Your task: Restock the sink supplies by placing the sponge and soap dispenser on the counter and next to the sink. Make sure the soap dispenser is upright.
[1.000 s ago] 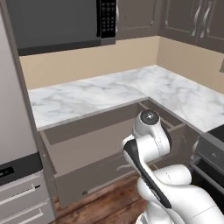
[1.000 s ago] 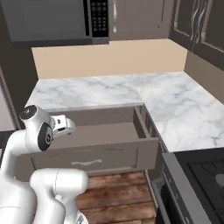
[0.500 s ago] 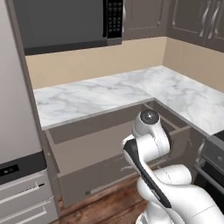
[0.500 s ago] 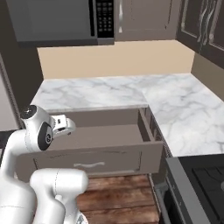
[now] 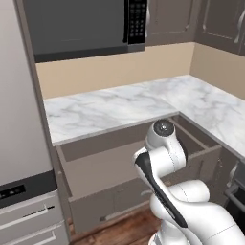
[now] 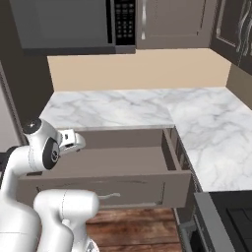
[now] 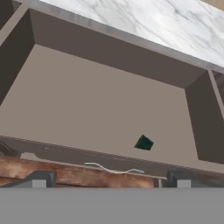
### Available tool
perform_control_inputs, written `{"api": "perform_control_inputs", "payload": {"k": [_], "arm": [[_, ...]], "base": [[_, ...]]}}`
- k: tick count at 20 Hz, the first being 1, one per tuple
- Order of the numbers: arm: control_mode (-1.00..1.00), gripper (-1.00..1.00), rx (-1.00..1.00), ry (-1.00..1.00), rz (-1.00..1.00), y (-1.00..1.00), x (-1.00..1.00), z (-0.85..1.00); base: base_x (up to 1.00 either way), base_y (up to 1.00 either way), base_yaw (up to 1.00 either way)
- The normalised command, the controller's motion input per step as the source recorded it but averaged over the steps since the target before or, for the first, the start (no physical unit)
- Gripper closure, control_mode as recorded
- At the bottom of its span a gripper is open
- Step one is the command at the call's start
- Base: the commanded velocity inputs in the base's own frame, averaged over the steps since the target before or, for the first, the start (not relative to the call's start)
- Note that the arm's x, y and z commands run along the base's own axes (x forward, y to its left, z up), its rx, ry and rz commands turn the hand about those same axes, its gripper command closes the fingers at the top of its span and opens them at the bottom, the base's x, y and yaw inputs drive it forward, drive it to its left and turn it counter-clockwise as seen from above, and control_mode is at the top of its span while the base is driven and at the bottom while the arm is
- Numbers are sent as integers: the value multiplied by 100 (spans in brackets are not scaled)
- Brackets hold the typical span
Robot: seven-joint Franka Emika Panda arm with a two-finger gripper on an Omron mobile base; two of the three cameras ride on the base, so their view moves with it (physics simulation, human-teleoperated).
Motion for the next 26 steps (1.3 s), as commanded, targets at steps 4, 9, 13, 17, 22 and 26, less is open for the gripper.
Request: {"api": "perform_control_inputs", "payload": {"k": [4, 9, 13, 17, 22, 26], "arm": [[100, -100, 0, 0, 0, 0, 0, 0], [100, -100, 0, 0, 0, 0, 0, 0], [100, -100, 0, 0, 0, 0, 0, 0], [-100, -100, 0, 15, -3, -13, 41, -20], [-100, -100, 1, 33, -9, -24, 69, -44], [-100, -100, 1, 28, -9, -11, 44, -63]], "base": [[24, -18, 9], [14, -15, 6], [24, 0, 0], [10, 0, 0], [0, 0, 0], [0, 0, 0]]}}
